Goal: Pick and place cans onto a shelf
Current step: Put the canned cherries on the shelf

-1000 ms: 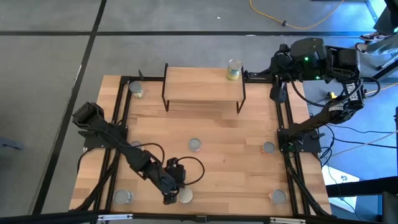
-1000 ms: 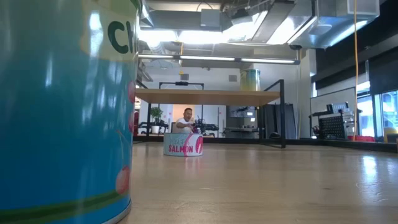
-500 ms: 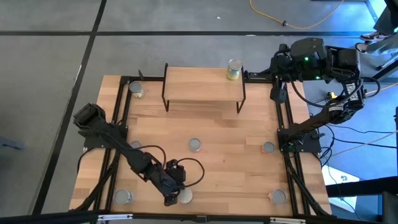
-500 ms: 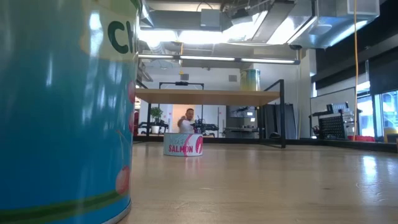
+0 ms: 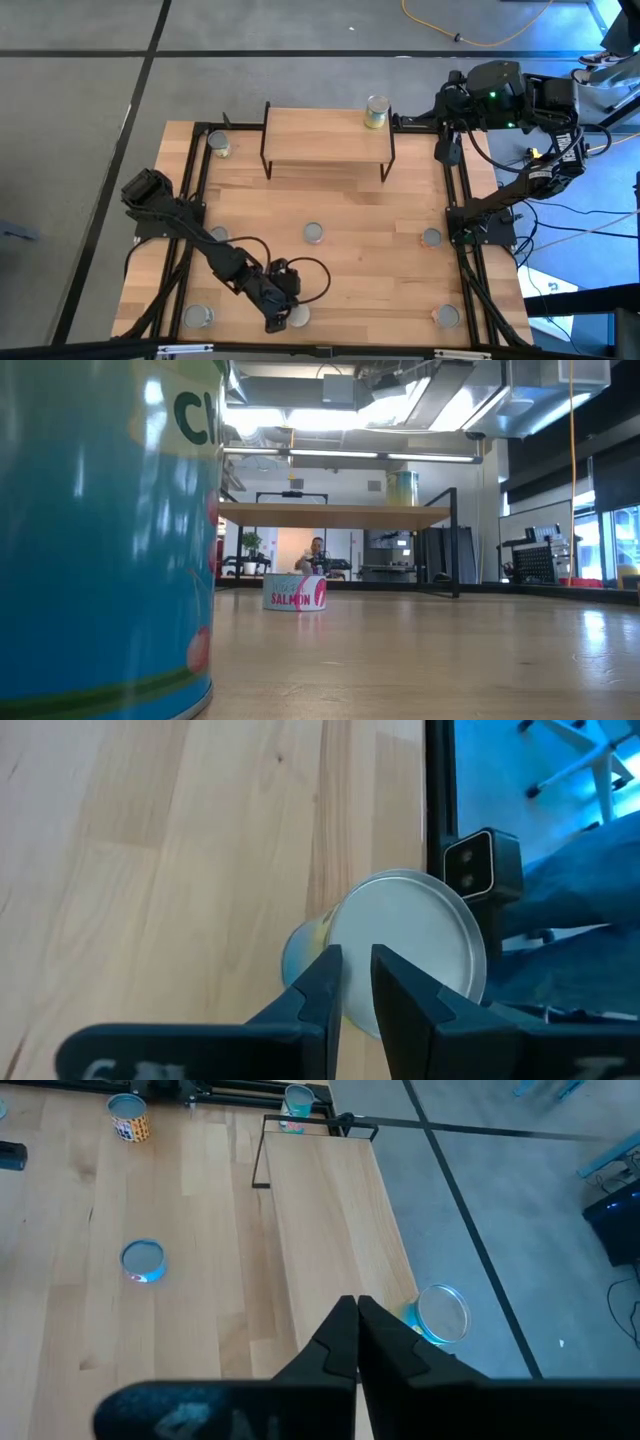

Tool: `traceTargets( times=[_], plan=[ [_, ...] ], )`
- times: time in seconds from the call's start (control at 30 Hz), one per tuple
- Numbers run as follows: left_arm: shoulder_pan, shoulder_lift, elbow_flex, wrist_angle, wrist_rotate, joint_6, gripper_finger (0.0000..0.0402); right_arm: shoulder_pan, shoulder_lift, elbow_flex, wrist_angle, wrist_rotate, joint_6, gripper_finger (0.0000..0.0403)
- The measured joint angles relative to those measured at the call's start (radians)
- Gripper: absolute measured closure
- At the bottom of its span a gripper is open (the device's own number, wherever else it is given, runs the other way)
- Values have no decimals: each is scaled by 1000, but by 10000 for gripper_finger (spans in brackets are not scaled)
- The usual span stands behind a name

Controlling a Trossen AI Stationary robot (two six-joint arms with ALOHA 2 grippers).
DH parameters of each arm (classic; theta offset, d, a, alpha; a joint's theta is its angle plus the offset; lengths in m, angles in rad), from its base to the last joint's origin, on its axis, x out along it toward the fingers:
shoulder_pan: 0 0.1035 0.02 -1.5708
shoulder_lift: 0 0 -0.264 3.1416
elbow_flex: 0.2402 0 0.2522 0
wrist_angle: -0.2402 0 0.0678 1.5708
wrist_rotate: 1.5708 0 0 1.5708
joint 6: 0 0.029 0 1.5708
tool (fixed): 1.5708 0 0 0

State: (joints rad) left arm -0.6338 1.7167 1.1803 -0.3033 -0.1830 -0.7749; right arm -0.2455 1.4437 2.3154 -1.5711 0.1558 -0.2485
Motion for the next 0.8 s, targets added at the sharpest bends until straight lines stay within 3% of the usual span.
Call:
traceTargets(
  times=[0.37, 0.63, 0.8],
  plan=[
    [-2, 0, 47, -137, -12, 19, 351, 0, 0, 0, 0, -1, 3, 396],
    [-2, 0, 47, -133, -7, 7, 351, 0, 0, 0, 0, -8, 4, 396],
    [-2, 0, 47, -131, 10, -7, 351, 0, 0, 0, 0, -149, -46, 396]
  ],
)
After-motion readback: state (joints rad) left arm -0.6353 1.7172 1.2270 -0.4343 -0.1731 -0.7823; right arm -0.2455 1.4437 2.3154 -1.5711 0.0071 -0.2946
